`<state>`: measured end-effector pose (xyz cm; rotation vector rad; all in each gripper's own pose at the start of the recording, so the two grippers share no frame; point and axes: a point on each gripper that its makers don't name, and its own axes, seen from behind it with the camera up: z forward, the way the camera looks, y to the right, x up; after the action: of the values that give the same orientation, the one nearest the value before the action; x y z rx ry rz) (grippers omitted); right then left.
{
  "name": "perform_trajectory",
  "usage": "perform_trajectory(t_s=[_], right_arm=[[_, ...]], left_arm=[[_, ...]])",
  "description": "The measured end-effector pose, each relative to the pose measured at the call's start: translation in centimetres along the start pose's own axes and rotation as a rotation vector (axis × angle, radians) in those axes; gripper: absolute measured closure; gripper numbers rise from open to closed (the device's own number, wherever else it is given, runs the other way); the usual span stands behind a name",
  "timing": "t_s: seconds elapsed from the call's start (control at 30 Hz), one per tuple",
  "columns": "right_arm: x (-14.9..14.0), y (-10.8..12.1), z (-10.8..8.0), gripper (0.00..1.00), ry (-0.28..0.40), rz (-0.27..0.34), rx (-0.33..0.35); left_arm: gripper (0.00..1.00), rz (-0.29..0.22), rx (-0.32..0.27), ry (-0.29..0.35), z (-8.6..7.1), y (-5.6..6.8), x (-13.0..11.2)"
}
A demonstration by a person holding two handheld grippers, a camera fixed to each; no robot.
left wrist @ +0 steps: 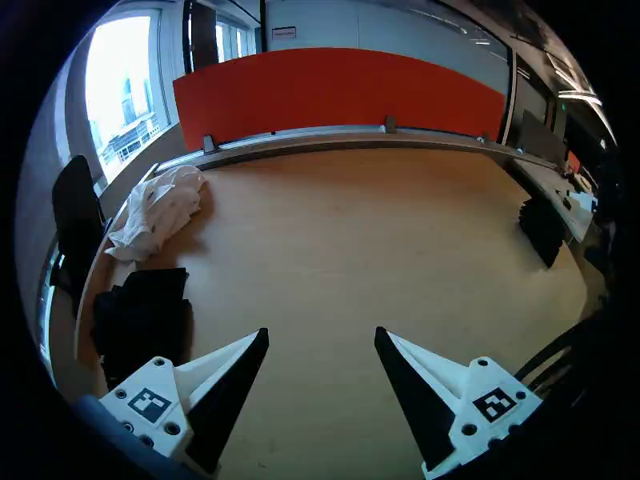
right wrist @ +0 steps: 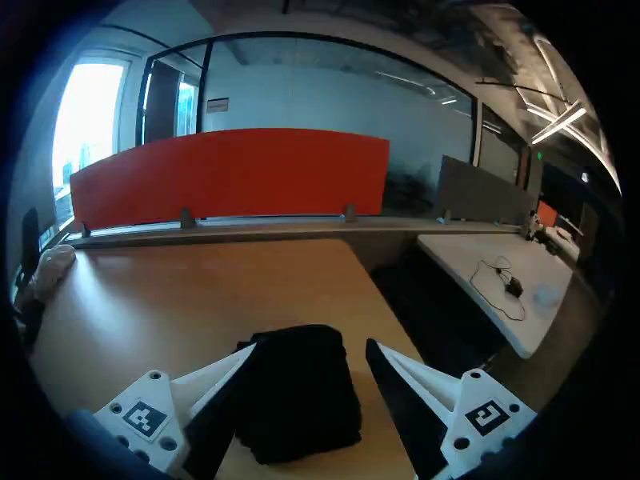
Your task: Fold towel
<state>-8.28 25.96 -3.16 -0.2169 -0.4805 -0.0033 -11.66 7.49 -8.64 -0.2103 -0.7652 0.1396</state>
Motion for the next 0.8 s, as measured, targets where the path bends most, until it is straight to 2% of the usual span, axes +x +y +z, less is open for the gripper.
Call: perform_trajectory(t_s=[0.4,0.8], right_arm=[[1.6,-1.2,-0.2,0.05,0.058,0.016,0.016],[1.0,-1.6,0.0,0.04,0.045,-0.004,0.027]], left_arm=[[0.02,-0.020,0.018,0.036,-0.2,-0.6,1.1],[0.02,-0.019,0.022,0.039,-0.2,-0.6,1.0]])
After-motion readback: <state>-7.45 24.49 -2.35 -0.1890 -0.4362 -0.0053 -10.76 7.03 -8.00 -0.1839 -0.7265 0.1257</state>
